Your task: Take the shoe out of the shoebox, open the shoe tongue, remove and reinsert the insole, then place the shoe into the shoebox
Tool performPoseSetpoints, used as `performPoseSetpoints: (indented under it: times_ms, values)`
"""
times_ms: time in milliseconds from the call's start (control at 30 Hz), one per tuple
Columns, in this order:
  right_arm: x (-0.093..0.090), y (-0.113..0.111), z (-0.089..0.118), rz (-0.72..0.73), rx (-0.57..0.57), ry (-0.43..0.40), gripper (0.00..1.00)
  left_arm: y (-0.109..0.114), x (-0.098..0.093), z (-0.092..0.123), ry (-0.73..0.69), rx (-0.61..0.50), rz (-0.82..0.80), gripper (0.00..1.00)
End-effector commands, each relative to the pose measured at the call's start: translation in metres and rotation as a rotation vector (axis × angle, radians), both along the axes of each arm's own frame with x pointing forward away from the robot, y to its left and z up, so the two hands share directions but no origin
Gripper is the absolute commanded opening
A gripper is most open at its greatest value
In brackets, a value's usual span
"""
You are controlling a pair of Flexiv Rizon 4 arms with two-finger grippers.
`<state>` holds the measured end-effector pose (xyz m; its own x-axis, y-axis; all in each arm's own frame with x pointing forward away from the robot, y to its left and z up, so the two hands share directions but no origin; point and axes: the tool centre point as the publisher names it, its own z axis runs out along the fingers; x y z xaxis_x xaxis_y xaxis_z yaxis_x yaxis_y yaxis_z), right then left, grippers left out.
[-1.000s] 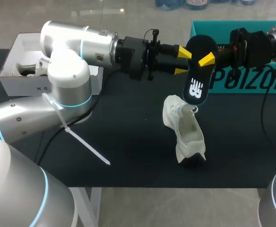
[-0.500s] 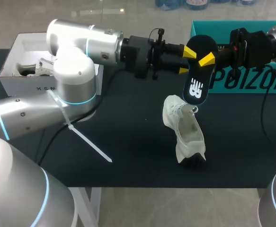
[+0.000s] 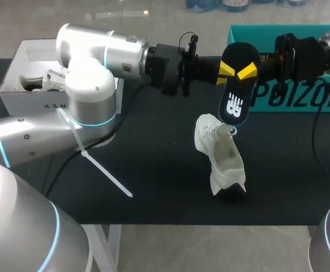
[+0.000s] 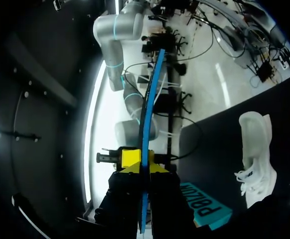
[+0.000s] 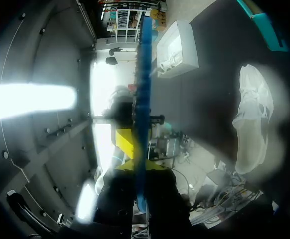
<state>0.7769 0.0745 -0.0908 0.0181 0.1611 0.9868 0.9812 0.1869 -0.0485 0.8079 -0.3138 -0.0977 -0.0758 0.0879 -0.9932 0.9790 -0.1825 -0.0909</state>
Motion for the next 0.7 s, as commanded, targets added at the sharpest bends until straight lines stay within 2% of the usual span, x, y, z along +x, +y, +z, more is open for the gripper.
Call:
performPoseSetpoints:
  times_ms: [33, 67, 300, 433, 567, 600, 667, 700]
  values:
    - [0.000, 0.001, 0.000, -0.001, -0.003, 0.001, 0.89, 0.004, -0.004, 0.000, 0.004, 0.011, 0.013, 0.00]
    - [0.001, -0.003, 0.000, -0.009, -0.025, -0.002, 1.00, 0.005, -0.004, -0.001, 0.005, 0.011, 0.013, 0.00]
    - [-0.002, -0.067, 0.015, -0.136, -0.136, -0.053, 1.00, 0.020, -0.007, -0.007, 0.033, 0.034, 0.021, 0.00]
    - [-0.006, -0.091, 0.022, -0.121, -0.208, -0.099, 1.00, 0.026, -0.008, -0.012, 0.064, 0.041, 0.028, 0.00]
    - [-0.013, -0.105, 0.033, -0.096, -0.392, -0.178, 1.00, 0.030, -0.010, -0.017, 0.085, 0.047, 0.033, 0.00]
    - [-0.014, -0.109, 0.036, -0.074, -0.480, -0.220, 1.00, 0.031, -0.010, -0.018, 0.089, 0.048, 0.034, 0.00]
    - [-0.018, -0.109, 0.039, 0.012, -0.765, -0.304, 1.00, 0.032, -0.011, -0.020, 0.098, 0.051, 0.035, 0.00]
    - [-0.018, -0.109, 0.039, 0.012, -0.765, -0.304, 1.00, 0.032, -0.011, -0.020, 0.100, 0.051, 0.036, 0.00]
